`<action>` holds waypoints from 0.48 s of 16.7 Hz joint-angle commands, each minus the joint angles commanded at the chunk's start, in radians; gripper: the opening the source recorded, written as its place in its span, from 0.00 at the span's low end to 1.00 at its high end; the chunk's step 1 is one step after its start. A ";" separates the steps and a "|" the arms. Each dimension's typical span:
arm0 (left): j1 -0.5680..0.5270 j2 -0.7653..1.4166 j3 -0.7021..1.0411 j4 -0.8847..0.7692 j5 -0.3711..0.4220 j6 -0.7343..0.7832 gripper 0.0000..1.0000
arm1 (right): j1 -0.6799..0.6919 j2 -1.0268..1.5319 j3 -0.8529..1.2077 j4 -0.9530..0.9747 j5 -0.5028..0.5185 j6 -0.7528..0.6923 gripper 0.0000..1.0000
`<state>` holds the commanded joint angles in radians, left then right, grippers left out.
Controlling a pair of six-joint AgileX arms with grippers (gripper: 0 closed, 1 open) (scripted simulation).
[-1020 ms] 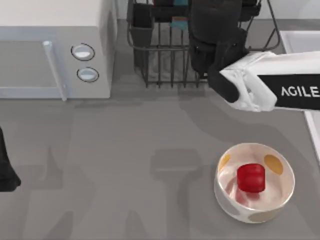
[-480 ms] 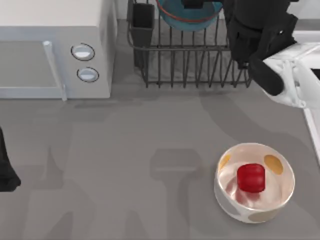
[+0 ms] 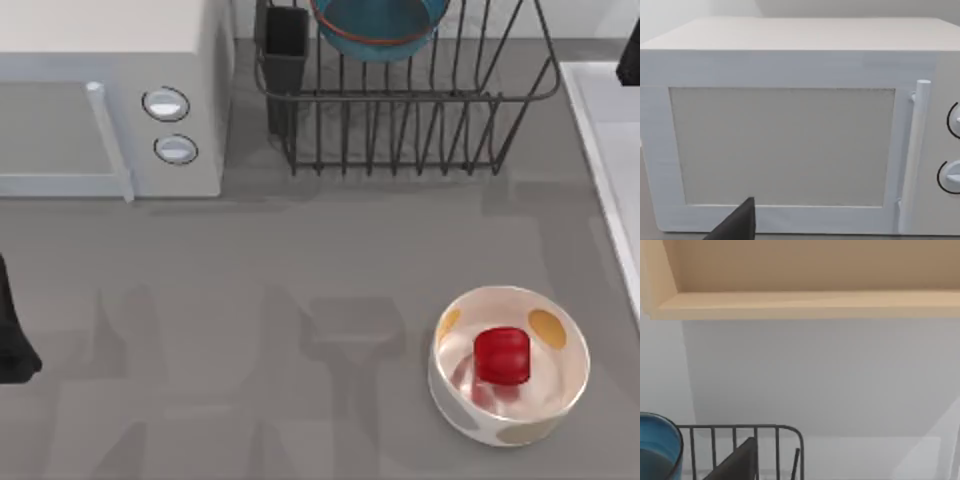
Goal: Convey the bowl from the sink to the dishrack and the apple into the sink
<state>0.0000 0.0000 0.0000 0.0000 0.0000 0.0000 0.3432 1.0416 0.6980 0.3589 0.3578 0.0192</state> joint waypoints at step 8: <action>0.000 0.000 0.000 0.000 0.000 0.000 1.00 | -0.248 -0.810 -0.533 -0.288 -0.259 -0.002 1.00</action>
<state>0.0000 0.0000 0.0000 0.0000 0.0000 0.0000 0.0948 0.2320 0.1649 0.0708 0.0984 0.0173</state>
